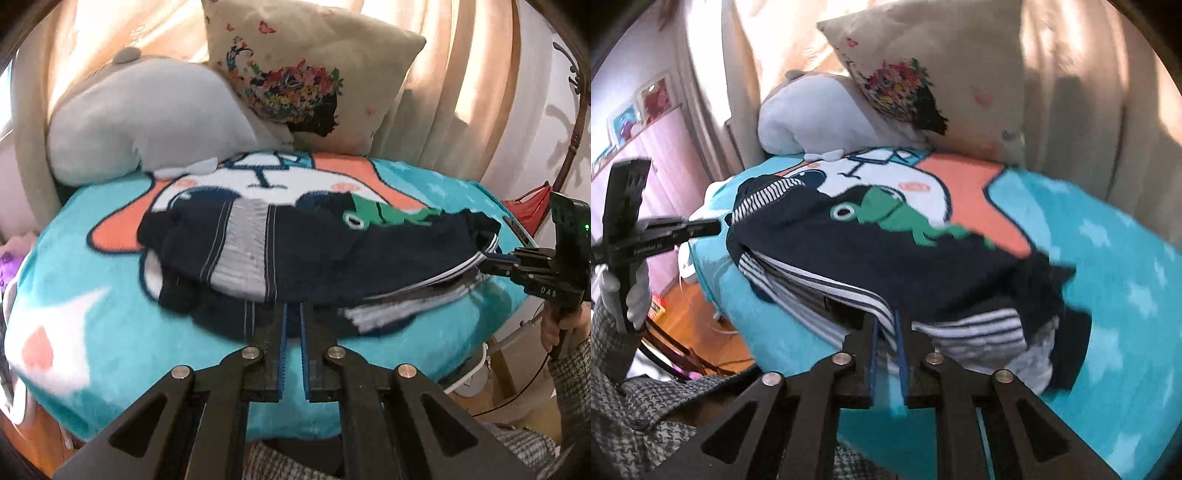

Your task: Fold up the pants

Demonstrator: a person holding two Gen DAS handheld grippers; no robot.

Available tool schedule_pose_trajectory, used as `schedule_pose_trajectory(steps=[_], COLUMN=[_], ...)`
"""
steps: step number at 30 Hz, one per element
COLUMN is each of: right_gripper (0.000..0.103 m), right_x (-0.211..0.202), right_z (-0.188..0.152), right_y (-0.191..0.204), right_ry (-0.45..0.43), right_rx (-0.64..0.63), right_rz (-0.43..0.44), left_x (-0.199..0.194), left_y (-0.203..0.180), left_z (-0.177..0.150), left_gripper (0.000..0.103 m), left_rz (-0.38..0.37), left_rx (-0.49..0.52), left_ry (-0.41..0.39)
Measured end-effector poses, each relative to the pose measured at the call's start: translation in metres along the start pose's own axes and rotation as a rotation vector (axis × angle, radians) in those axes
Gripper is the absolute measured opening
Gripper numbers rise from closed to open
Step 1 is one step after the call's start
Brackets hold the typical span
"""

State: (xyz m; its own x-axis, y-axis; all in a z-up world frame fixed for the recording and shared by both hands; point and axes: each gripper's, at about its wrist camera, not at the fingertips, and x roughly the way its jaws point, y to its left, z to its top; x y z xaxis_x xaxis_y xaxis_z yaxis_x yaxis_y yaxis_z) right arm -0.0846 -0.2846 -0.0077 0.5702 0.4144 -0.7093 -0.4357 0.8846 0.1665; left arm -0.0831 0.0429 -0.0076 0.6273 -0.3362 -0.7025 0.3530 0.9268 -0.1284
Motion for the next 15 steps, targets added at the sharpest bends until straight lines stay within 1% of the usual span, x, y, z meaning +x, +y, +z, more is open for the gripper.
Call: schedule_pose_trajectory(steps=[1,3,4,5,6,7,8,9,12,15], right_gripper=[0.018,0.031,0.034,0.041,0.047,0.049,0.050,0.050,0.050,0.050], right_x=[-0.004,-0.019,-0.028,-0.039,-0.053,-0.060,-0.068,-0.072,-0.064,-0.042], right_z=[-0.004,-0.012,-0.014,-0.018,-0.020,-0.020,-0.021,-0.020,-0.014,-0.007], right_y=[0.001,-0.007,-0.009,-0.012,-0.019,-0.025,-0.032,-0.040,-0.053,-0.061], right_ry=[-0.010,-0.048,-0.071,-0.105,-0.151,-0.178,-0.206,-0.228,-0.223,-0.182], right_rx=[0.020,0.063,0.077,0.096,0.131,0.157,0.190,0.224,0.263,0.280], right_rz=[-0.003,0.004,-0.001,-0.011,-0.021,-0.031,-0.049,-0.075,-0.130,-0.136], left_x=[-0.004,-0.016,-0.023,-0.027,-0.032,-0.034,-0.036,-0.036,-0.032,-0.024], left_y=[0.000,0.001,0.001,0.001,0.002,0.002,0.002,0.001,-0.001,-0.003], left_z=[-0.003,-0.009,-0.010,-0.011,-0.011,-0.009,-0.007,-0.005,0.003,0.005], left_gripper=[0.006,0.007,0.008,0.014,0.026,0.032,0.042,0.044,0.045,0.045], left_rz=[0.002,0.000,0.002,0.005,0.012,0.017,0.024,0.026,0.017,0.018], left_rx=[-0.001,0.002,0.002,0.001,-0.003,-0.009,-0.019,-0.026,-0.035,-0.048], left_ry=[-0.004,-0.020,-0.033,-0.043,-0.056,-0.066,-0.081,-0.088,-0.092,-0.079])
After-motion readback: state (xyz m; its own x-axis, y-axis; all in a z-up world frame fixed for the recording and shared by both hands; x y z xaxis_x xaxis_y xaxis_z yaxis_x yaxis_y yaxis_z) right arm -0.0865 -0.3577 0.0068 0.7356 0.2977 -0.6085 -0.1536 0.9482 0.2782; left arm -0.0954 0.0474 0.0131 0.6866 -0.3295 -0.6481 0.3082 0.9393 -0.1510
